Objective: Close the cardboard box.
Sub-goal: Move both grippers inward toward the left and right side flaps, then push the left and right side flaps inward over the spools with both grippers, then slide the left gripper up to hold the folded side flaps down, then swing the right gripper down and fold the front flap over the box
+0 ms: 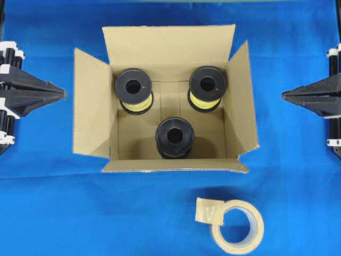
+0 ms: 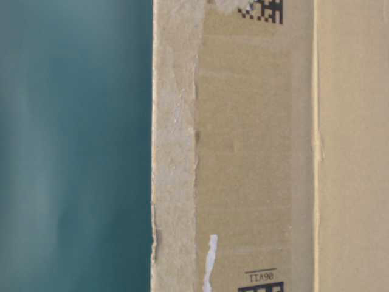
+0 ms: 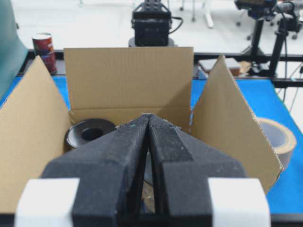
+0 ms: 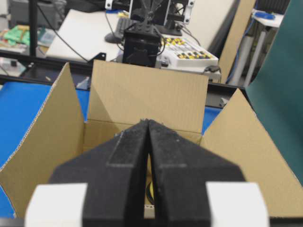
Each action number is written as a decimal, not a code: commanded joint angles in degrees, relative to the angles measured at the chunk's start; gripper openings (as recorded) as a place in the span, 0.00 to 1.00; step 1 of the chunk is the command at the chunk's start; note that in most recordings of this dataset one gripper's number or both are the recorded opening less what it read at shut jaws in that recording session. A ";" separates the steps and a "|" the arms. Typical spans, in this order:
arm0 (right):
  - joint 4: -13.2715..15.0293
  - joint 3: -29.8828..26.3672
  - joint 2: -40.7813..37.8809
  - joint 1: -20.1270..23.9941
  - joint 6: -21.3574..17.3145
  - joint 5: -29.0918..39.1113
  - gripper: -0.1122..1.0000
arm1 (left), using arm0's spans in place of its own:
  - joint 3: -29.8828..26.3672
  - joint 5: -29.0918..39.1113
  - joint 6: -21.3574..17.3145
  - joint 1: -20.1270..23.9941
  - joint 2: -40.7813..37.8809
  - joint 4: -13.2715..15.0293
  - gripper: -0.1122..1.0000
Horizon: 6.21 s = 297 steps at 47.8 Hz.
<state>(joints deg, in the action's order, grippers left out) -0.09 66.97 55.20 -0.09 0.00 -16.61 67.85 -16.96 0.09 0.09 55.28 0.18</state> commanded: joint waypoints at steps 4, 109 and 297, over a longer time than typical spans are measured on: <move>-0.35 -1.41 -0.18 0.00 -0.97 1.93 0.10 | -0.97 1.67 -0.44 -0.09 0.53 1.41 0.10; -0.79 -9.23 -35.42 -2.46 -2.81 -7.12 0.10 | -15.12 -11.43 -3.60 0.70 -41.66 1.67 0.10; -1.76 -10.90 -31.82 19.78 -3.25 -2.11 0.10 | -31.03 -13.27 -5.71 13.27 -64.69 2.02 0.10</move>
<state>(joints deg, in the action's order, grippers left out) -1.76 56.34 21.80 21.80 -3.16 -18.81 37.09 -30.06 -5.80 13.45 -10.20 2.29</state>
